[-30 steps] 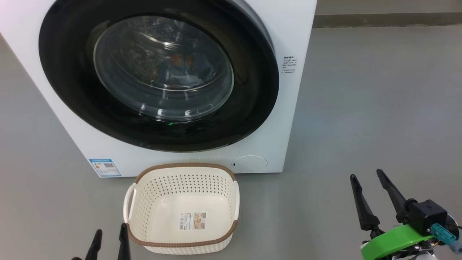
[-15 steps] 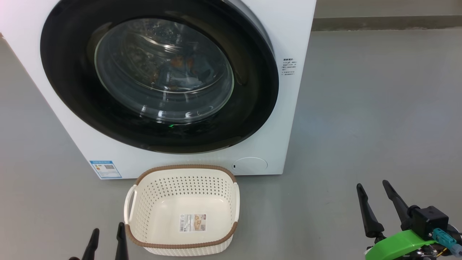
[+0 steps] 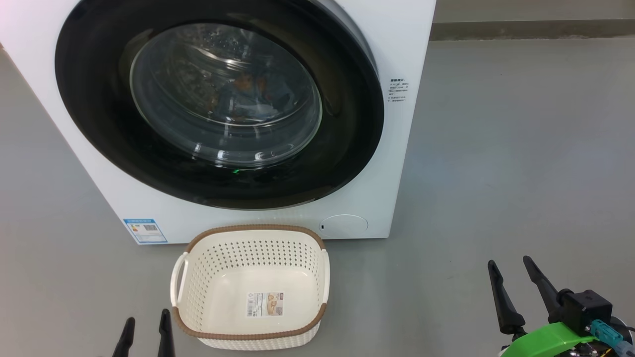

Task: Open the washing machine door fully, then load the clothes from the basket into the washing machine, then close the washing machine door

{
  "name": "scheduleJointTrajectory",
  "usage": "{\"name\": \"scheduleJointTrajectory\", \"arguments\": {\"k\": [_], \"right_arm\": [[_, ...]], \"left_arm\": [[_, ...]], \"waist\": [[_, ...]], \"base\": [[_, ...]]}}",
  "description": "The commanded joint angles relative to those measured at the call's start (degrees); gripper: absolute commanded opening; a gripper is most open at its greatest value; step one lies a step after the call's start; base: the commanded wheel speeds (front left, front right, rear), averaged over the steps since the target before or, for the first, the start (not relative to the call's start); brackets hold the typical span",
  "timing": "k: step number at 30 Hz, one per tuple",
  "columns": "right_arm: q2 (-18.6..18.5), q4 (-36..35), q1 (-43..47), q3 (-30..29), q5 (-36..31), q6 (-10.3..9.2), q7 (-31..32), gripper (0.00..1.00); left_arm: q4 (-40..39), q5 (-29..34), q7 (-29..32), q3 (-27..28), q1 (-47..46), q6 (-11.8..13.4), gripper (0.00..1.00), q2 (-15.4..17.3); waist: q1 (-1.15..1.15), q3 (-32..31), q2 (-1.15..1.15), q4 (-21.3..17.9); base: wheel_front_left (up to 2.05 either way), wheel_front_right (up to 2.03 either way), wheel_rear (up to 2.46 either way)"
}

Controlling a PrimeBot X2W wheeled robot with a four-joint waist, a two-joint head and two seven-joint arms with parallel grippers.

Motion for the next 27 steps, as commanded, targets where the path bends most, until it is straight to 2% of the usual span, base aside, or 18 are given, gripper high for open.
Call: {"name": "scheduleJointTrajectory", "arguments": {"k": [1,22,23,27], "right_arm": [[-0.26,-1.10,-0.57,1.15,-0.58,-0.32,-0.27,1.00],[0.19,-1.39,-0.21,0.59,-0.41,-0.32,-0.27,1.00],[0.40,0.02,0.00,-0.34,0.02,0.00,0.00,0.00],[0.77,3.09,0.58,-0.04,0.04,0.02,0.05,0.00]], "left_arm": [[-1.73,0.88,-0.52,1.96,-1.12,-0.29,1.00,0.93],[-1.48,0.83,-0.52,2.37,-1.24,-0.59,1.00,0.93],[-0.30,0.78,0.01,0.43,-0.01,-0.01,0.00,0.00],[2.35,0.80,0.30,-0.08,0.37,0.05,0.00,-0.74]], "waist": [[0.00,0.00,0.00,-0.05],[0.00,0.17,0.00,-0.42],[0.00,0.18,0.00,-0.43],[0.00,0.18,0.00,-0.44]], "base": [[0.00,0.00,0.00],[0.00,0.00,0.00],[0.00,0.00,0.00],[0.00,0.00,0.00]]}}
